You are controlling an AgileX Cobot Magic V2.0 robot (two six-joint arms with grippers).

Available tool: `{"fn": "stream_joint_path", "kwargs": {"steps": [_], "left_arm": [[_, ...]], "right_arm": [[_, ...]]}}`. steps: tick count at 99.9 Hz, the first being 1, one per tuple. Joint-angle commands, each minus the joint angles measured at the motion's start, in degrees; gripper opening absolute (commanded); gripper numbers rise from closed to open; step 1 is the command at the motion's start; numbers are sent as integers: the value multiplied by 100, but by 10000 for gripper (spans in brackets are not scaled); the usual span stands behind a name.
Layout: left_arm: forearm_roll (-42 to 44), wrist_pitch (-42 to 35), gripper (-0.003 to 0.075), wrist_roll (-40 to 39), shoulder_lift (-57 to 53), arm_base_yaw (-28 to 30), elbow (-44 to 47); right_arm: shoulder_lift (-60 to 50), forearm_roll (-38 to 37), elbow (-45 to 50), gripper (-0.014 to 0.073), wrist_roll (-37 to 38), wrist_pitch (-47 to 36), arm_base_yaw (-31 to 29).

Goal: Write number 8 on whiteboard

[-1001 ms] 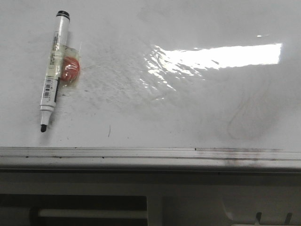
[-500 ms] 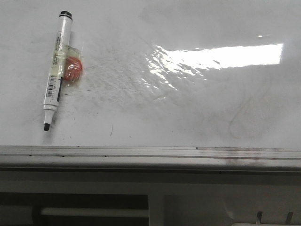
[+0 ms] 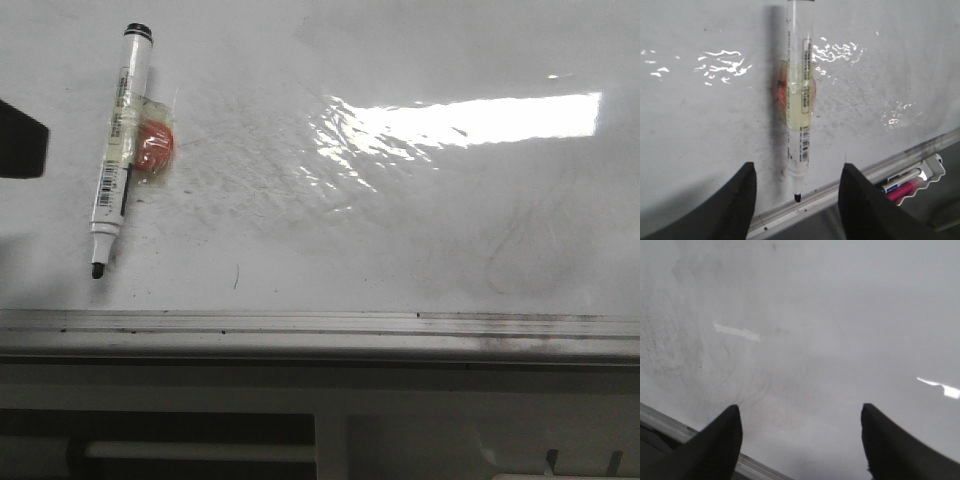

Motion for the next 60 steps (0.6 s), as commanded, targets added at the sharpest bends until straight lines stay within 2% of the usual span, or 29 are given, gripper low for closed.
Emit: {"fn": "stream_joint_path", "kwargs": {"steps": [1,26,33,45,54,60], "left_arm": [[-152,-612,333,30,307,-231,-242],[-152,-761,327,30,1153,-369,-431],[-152,-771,252,30,1262,-369,-431],[-152,-723,-23,43,1280,-369,-431],[-152,-666,-20,44,1222,-369,-461],[-152,-315,-20,91,1090,-369,-559]], "right_arm": [[86,190,-210,447,-9,-418,0],[86,333,-210,447,-9,-427,0],[86,405,-210,447,-9,-427,0],[86,498,-223,446,-9,-417,0],[86,551,-284,446,-9,-326,0],[86,670,-435,446,-185,-137,22]]}}
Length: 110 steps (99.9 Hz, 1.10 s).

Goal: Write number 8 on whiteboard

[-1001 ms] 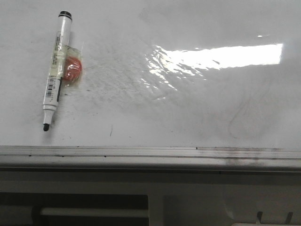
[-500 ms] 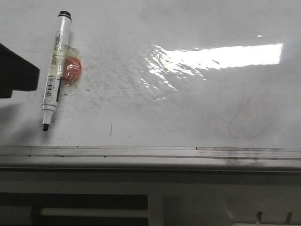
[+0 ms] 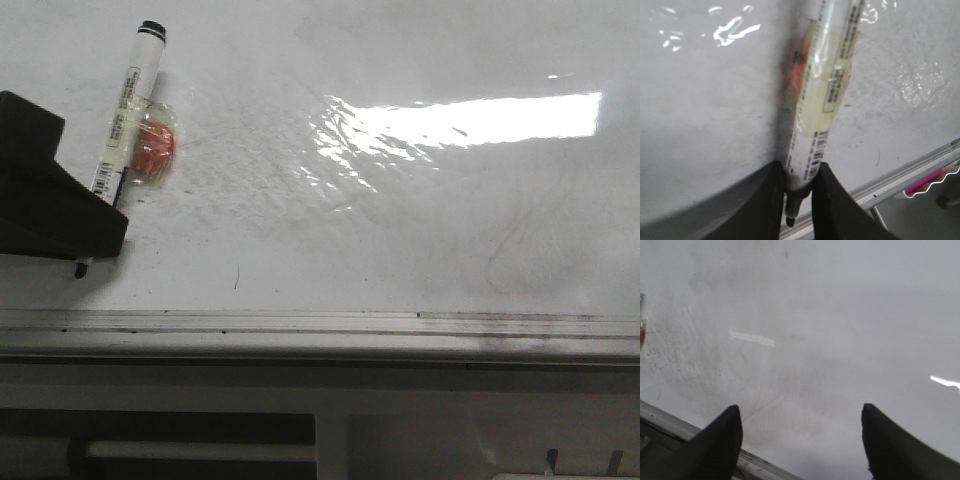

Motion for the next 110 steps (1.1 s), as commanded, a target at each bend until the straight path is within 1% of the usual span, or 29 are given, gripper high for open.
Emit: {"fn": "stream_joint_path", "kwargs": {"steps": [1,5,7,8,10,12,14,15,16,17,21,22,23,24,25,26,29,36,37,41,51,60,68,79,87,94,105,110], "left_arm": [[-90,114,-20,96,-240,-29,-295],[-103,456,-20,244,-387,-77,-376],[-138,604,-20,412,-479,-115,-405],[-166,651,-20,558,-512,-131,-403],[-253,787,-20,730,-614,-185,-421],[-329,900,-20,1045,-719,-245,-421],[-499,1003,-20,1419,-829,-313,-421],[-630,1044,-20,1694,-867,-336,-421],[-700,1126,-20,1834,-905,-381,-410],[-855,1170,-20,1978,-978,-402,-409],[-1326,1458,-20,2930,-1186,-522,-378],[-1549,1511,-20,3265,-1218,-539,-369],[-1667,1615,-20,3435,-1250,-570,-351],[-1909,1669,-20,3604,-1310,-584,-347],[-2031,1780,-20,3931,-1337,-597,-317],[-2157,1835,-20,4086,-1391,-618,-306],[-2782,2039,-20,4788,-1482,-640,-254],[-3781,2353,-20,5610,-1598,-656,-119],[-3849,2395,-20,5657,-1598,-656,-107],[-4083,2473,-20,5802,-1607,-656,-76],[-4085,2759,-20,5799,-1541,-656,-71],[-4085,2997,-20,5799,-1422,-656,-71],[-4085,3040,-20,5799,-1329,-656,-71],[-4085,3086,-20,5799,-1235,-656,-71],[-4085,3116,-20,5799,-1175,-656,-71],[-4085,3160,-20,5808,-1141,-656,-71],[-4085,3172,-20,5808,-1126,-656,-71],[-4085,3172,-20,5808,-1126,-656,-71]], "right_arm": [[86,325,-381,446,-208,-155,35],[101,511,-513,446,-570,14,71],[128,714,-584,446,-903,109,132],[126,772,-607,446,-903,144,147],[144,958,-677,446,-1184,265,192],[186,1093,-742,446,-1468,384,229],[242,1386,-804,446,-1850,506,305],[242,1464,-824,446,-1850,547,325],[295,1620,-855,446,-2130,633,369],[295,1703,-872,446,-2130,674,391],[409,2110,-949,446,-2638,902,506],[431,2269,-956,446,-2717,938,553],[494,2442,-970,446,-2948,1003,600],[494,2522,-971,446,-2948,1030,623],[537,2600,-971,446,-3097,1056,645],[559,2678,-985,446,-3170,1112,669],[656,3008,-997,446,-3440,1216,781],[903,3533,-1012,447,-4045,1369,989],[976,3607,-1012,447,-4208,1369,1029],[1099,3780,-1012,447,-4453,1385,1145],[1481,4084,-1012,447,-5012,1409,1409],[1817,4231,-1026,447,-5330,1371,1671],[2157,4390,-1040,447,-5586,1253,1915],[2580,4940,-1053,447,-6073,1158,2292],[2844,5235,-1066,447,-6429,885,2543],[3082,5263,-1140,447,-6492,669,2737],[3428,5277,-1305,445,-6492,655,2934],[3528,5290,-1373,415,-6492,668,2980]]}}
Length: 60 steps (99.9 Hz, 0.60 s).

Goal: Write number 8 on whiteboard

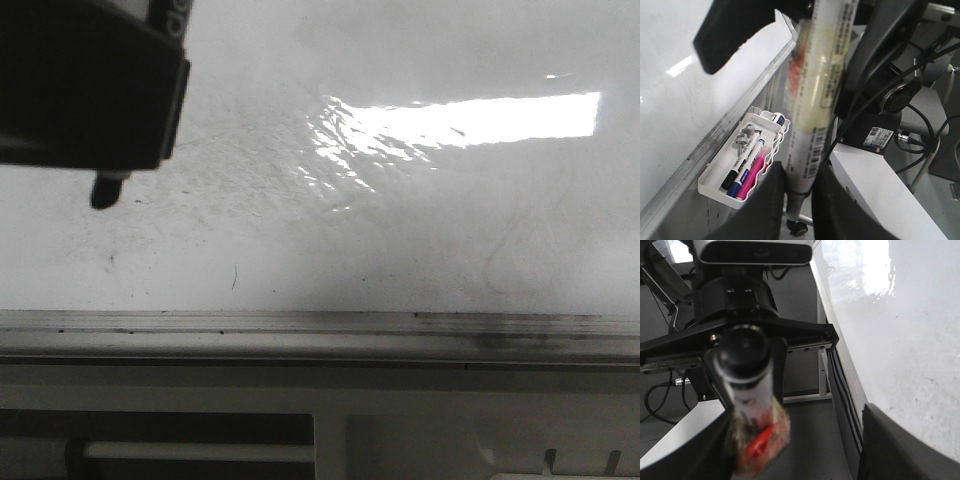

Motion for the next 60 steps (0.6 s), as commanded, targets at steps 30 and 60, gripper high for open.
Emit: {"fn": "stream_joint_path", "kwargs": {"steps": [30,60], "left_arm": [[-353,154,-13,25,-17,-45,-143],[-163,-399,479,-559,-540,-35,-143]], "right_arm": [[323,402,-441,-60,-95,-56,132],[-123,-2087,-758,-59,1241,-1248,132]]}}
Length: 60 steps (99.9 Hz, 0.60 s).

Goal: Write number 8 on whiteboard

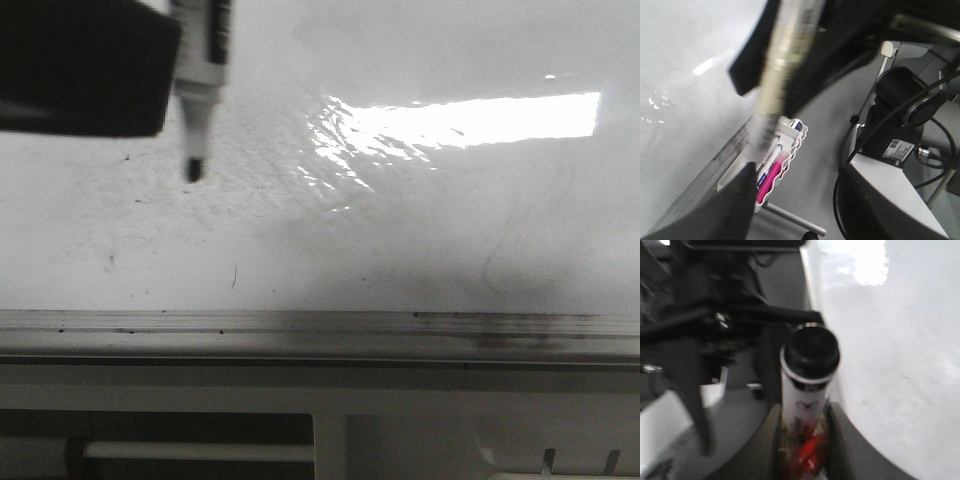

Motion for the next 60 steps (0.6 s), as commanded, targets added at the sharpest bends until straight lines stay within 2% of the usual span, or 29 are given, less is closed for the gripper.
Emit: {"fn": "stream_joint_path", "kwargs": {"steps": [1,6,13,18,25,34,45,50,60], "left_arm": [[-88,-23,479,-366,-378,-35,-155],[233,-273,472,-644,-635,-35,-155],[795,-682,440,-1129,-1018,-35,-155],[1199,-1058,410,-1594,-1284,-35,-155],[1665,-1482,358,-2091,-1625,-35,-155],[1812,-1865,287,-2234,-1939,-35,-155],[1812,-2148,209,-2234,-2090,-35,-155],[1812,-2158,185,-2234,-2090,-35,-155],[1812,-2109,158,-2234,-2054,-35,-155]], "right_arm": [[-349,-1437,-406,-59,908,-675,-36],[-521,-2480,-559,-58,1510,-748,-36],[-794,-3904,-741,-38,2792,-879,-36],[-940,-4554,-753,-35,3654,-1043,-36],[-1094,-5160,-691,-35,4183,-1265,-36],[-1187,-5625,-465,-35,4194,-1780,-36],[-1145,-5851,-163,-36,4194,-3076,-36],[-1071,-5634,-109,-34,4194,-3647,-36],[-994,-4518,-109,-34,4194,-4322,-36]]}}
